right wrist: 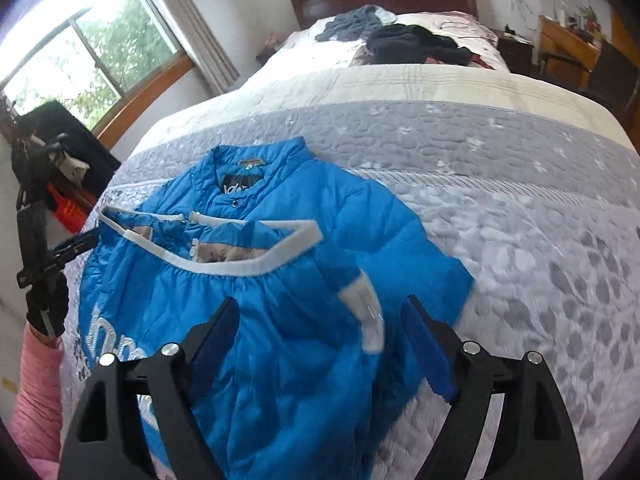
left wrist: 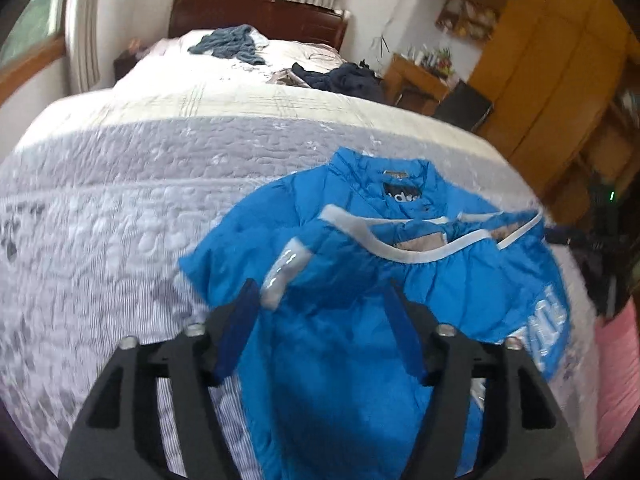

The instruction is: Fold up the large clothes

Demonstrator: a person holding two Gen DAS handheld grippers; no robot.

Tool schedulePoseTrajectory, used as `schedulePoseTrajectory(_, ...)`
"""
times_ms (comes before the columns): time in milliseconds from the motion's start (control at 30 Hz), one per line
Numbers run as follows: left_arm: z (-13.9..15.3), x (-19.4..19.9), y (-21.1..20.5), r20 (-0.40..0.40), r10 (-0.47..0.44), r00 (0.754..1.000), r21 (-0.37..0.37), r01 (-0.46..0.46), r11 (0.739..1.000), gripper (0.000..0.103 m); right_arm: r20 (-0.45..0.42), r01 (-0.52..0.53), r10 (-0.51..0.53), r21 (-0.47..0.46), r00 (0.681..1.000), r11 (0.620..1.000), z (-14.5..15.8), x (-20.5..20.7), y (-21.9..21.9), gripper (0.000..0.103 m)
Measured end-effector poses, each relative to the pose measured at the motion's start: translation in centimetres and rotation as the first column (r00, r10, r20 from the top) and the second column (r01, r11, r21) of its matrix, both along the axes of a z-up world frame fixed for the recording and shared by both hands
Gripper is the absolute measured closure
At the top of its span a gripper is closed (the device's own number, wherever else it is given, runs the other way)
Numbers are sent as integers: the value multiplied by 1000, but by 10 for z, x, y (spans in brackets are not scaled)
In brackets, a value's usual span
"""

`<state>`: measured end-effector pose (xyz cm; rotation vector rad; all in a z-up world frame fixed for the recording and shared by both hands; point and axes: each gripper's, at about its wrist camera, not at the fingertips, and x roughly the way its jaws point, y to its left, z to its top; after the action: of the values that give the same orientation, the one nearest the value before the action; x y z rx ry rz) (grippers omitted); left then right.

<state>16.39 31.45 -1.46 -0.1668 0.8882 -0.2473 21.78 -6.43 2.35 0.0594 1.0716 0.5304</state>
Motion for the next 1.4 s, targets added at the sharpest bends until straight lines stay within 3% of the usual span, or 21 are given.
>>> schedulePoseTrajectory(100,-6,11,-12,-16,-3,1000,59,4,998,36,-16,-24,23,-43,1000,999,-12,6,13,21)
schedulePoseTrajectory(167,-10,17,-19,-14,8,1000,105,-6,994,39,-19,-32,31,-78,999,996,-18,5,23,33)
schedulePoseTrajectory(233,-10,17,-24,6,24,1000,132,-24,991,51,16,-26,29,-120,999,992,-19,0,27,52)
schedulePoseTrajectory(300,-7,10,-27,33,47,998,153,-51,987,71,56,-12,20,-140,998,990,-14,-9,26,67)
schedulePoseTrajectory(333,-4,6,-27,45,50,998,149,-56,987,77,50,-6,10,-97,999,995,-10,-14,20,83)
schedulePoseTrajectory(367,-1,1,-27,55,50,997,138,-58,989,84,47,-1,4,-57,999,998,-5,-20,14,86)
schedulePoseTrajectory(600,31,-49,-32,182,53,982,89,-70,994,88,105,-12,10,19,994,1000,28,-65,-3,90)
schedulePoseTrajectory(733,59,-55,-34,246,80,966,63,-98,993,89,128,-2,-7,67,992,998,56,-68,-8,90)
schedulePoseTrajectory(933,104,-32,-32,343,132,930,40,-155,987,89,192,52,-71,98,979,994,103,-42,-3,90)
schedulePoseTrajectory(1067,112,1,-39,381,143,913,112,-199,974,89,202,95,-115,107,972,990,112,-8,2,90)
schedulePoseTrajectory(1200,98,44,-38,323,165,932,106,-209,972,89,140,145,-157,89,978,985,94,40,10,90)
schedulePoseTrajectory(1400,46,104,-28,158,204,966,97,-221,971,88,39,198,-200,62,979,978,44,88,16,90)
